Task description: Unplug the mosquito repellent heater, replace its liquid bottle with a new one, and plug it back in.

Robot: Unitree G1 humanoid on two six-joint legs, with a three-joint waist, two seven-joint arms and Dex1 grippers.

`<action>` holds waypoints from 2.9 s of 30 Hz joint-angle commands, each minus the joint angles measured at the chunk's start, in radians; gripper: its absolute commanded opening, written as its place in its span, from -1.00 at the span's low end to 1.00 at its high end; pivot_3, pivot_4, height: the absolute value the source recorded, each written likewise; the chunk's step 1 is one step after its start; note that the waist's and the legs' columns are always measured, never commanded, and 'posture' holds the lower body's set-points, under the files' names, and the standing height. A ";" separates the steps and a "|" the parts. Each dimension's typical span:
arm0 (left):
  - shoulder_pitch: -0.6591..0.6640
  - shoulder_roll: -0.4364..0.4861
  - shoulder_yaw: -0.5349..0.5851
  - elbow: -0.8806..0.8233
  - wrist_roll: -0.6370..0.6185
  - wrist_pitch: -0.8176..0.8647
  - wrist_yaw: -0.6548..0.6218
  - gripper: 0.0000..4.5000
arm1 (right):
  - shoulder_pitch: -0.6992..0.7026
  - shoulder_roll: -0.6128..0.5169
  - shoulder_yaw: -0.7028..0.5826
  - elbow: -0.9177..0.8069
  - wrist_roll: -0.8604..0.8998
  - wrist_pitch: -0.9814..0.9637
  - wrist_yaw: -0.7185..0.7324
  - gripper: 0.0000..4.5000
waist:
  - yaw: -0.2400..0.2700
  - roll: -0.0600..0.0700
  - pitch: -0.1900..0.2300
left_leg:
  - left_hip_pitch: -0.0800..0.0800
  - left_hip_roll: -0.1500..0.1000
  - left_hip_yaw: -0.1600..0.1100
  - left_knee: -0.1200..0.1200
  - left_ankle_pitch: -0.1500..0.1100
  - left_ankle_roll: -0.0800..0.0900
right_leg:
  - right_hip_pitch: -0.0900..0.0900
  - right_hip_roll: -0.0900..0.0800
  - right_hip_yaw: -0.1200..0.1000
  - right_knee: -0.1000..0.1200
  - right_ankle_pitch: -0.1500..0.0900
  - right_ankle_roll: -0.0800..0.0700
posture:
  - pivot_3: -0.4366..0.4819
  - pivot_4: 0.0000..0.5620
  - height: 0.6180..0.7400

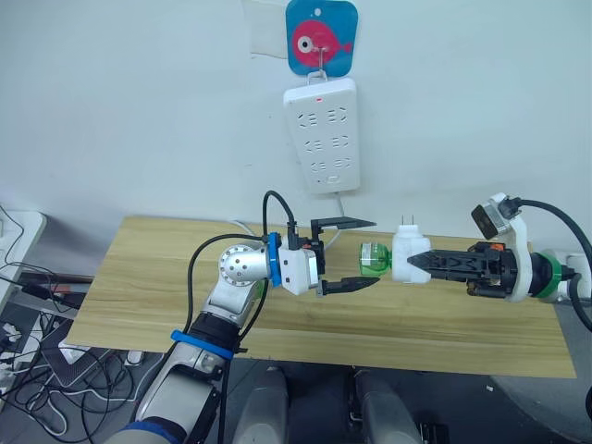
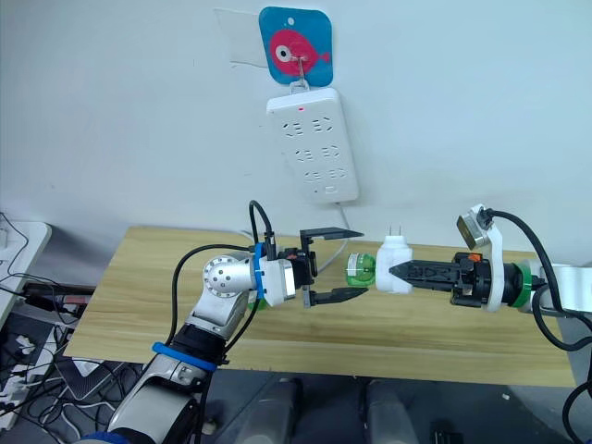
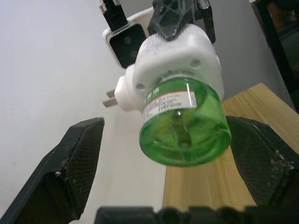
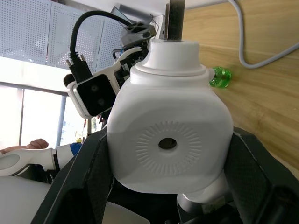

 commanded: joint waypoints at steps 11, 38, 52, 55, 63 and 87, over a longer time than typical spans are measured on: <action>0.000 0.017 -0.061 -0.059 -0.113 0.050 -0.066 0.00 | -0.026 -0.010 -0.012 -0.026 0.036 -0.009 -0.008 0.33 | -0.003 0.000 0.000 | 0.000 0.000 0.000 0.000 0.000 0.000 | 0.000 0.000 0.000 0.000 0.000 0.000 | 0.29 -0.06 1.00; -0.192 0.135 0.156 -0.122 -0.900 2.118 0.053 0.97 | -0.075 -0.005 -0.051 -0.048 -0.183 0.059 0.163 0.33 | -0.046 0.000 0.000 | 0.000 0.000 -0.005 0.000 0.000 -0.001 | 0.000 0.002 -0.004 0.001 0.000 0.000 | 0.29 -0.11 1.00; 0.124 0.163 0.093 -0.425 -0.263 0.722 -0.113 0.97 | 0.016 -0.018 -0.084 -0.005 -0.015 0.001 0.043 0.33 | -0.024 0.000 0.000 | 0.000 0.001 0.000 -0.001 0.003 -0.005 | -0.001 -0.002 0.000 0.000 0.000 0.000 | 0.34 -0.14 1.00; 0.132 0.104 0.087 -0.335 -0.172 0.374 -0.126 0.97 | 0.016 -0.013 -0.070 -0.010 0.024 -0.018 0.012 0.33 | -0.009 0.001 0.000 | 0.000 0.001 0.001 0.000 0.001 -0.001 | 0.000 -0.001 0.001 -0.001 0.000 0.000 | 0.35 -0.14 1.00; 0.065 0.027 0.041 -0.085 -0.035 -0.098 -0.082 0.97 | 0.005 0.004 -0.057 -0.029 0.036 -0.019 0.009 0.33 | 0.010 0.000 0.000 | 0.000 0.000 0.003 0.001 0.000 0.000 | 0.000 -0.001 0.002 0.000 0.000 0.000 | 0.32 -0.10 1.00; -0.060 0.018 -0.064 0.129 0.030 -0.323 0.117 -0.01 | -0.020 0.028 -0.028 -0.045 0.036 -0.023 0.003 0.33 | 0.008 0.000 0.000 | 0.000 0.000 0.001 0.001 0.000 0.000 | 0.000 0.000 0.001 0.001 0.001 0.000 | 0.30 -0.04 1.00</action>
